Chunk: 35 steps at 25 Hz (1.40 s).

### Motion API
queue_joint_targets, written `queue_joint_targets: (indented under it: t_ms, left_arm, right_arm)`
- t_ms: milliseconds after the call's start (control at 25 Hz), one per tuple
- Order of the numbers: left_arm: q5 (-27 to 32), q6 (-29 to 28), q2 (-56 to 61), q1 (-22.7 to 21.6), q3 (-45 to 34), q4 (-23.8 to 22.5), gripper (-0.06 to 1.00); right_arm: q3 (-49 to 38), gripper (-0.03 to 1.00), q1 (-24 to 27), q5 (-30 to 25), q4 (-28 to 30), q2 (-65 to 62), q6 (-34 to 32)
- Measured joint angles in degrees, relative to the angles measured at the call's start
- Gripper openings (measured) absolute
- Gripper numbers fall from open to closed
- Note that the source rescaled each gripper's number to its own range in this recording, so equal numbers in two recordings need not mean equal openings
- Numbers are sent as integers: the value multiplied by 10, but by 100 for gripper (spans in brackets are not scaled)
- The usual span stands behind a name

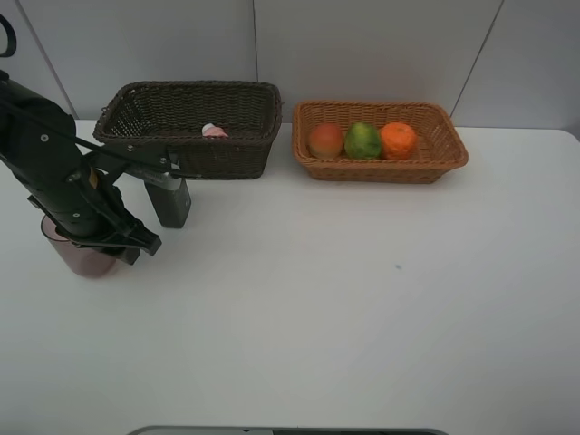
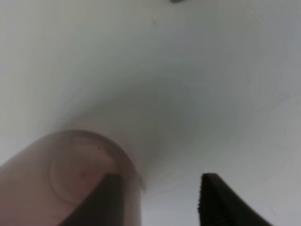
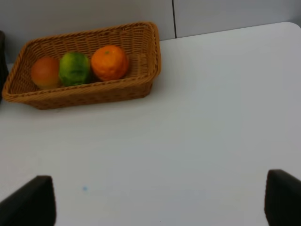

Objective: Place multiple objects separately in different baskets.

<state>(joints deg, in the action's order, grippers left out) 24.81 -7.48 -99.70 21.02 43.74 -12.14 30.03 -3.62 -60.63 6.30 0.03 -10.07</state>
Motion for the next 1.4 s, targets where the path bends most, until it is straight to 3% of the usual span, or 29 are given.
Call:
queue_joint_targets:
  t_ms: [120, 240, 1400]
  left_arm:
    - [1, 0, 0, 0, 0, 0, 12]
    - [1, 0, 1, 0, 0, -10, 1]
    - [2, 0, 2, 0, 0, -11, 1]
  right_arm:
    - [0, 96, 0, 0, 0, 0, 0]
    - [0, 96, 0, 0, 0, 0, 0]
    - [0, 96, 0, 0, 0, 0, 0]
